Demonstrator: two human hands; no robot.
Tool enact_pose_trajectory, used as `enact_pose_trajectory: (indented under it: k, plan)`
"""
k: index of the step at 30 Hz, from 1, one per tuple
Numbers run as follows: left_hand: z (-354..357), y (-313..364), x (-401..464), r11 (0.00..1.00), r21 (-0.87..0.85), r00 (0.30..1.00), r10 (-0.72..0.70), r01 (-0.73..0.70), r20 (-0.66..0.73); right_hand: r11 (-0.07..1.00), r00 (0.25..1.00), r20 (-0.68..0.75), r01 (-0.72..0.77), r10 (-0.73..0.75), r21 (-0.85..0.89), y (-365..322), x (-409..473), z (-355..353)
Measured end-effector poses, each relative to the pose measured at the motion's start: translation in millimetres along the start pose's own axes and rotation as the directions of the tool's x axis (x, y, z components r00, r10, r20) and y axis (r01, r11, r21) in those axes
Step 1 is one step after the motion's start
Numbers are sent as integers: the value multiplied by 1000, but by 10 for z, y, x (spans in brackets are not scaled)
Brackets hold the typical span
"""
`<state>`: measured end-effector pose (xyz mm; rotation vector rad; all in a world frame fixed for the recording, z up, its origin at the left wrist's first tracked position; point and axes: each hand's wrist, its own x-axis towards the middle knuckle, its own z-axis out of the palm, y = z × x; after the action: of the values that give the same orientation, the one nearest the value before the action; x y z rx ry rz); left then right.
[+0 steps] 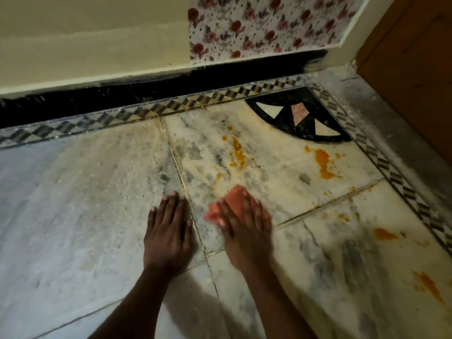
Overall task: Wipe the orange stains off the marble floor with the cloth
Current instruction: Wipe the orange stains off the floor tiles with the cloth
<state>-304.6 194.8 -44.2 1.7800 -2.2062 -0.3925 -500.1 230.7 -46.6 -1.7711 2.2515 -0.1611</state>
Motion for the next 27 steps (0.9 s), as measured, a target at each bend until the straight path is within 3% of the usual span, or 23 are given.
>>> enact_pose_trajectory:
  k: [2,6,9,12,13,15,18,20,23,25,27]
  plan:
    - [-16,-93,84,998,-18,998,53,-53,20,995,992,-73,-99,100,19,237,-180,-36]
    - [-36,-399,799,983,65,985,174,-173,-9,930,938,4,-344,347,126,188,819,-129]
    - [65,-448,1129,998,54,998,38,-35,-58,985,988,-17,-150,152,79,-192,1129,15]
    - [110,-472,1171,999,29,997,-14,16,-81,996,993,-79,83,-86,-37,-127,579,142]
    - [102,-478,1158,1000,24,997,-16,18,-76,994,989,-109,98,-103,-52,-12,348,144]
    - [91,-473,1178,1000,15,998,-21,22,-58,998,992,-120,-46,41,-39,195,237,66]
    - [89,-472,1195,1000,13,998,-26,26,-52,940,932,-122,-340,342,39,193,888,-3]
    - [103,-481,1187,1000,17,998,-22,23,-50,907,910,-38,-407,413,111,-113,1430,-55]
    - [57,-452,1208,999,26,998,-45,46,-32,984,983,65,-177,174,32,-542,1574,0]
    - [27,-428,1200,998,35,998,-59,60,-27,999,999,25,24,-23,-28,-535,1116,32]
    - [-19,-414,1216,997,34,997,-74,75,-3,996,996,-2,87,-87,-21,-251,690,-23]
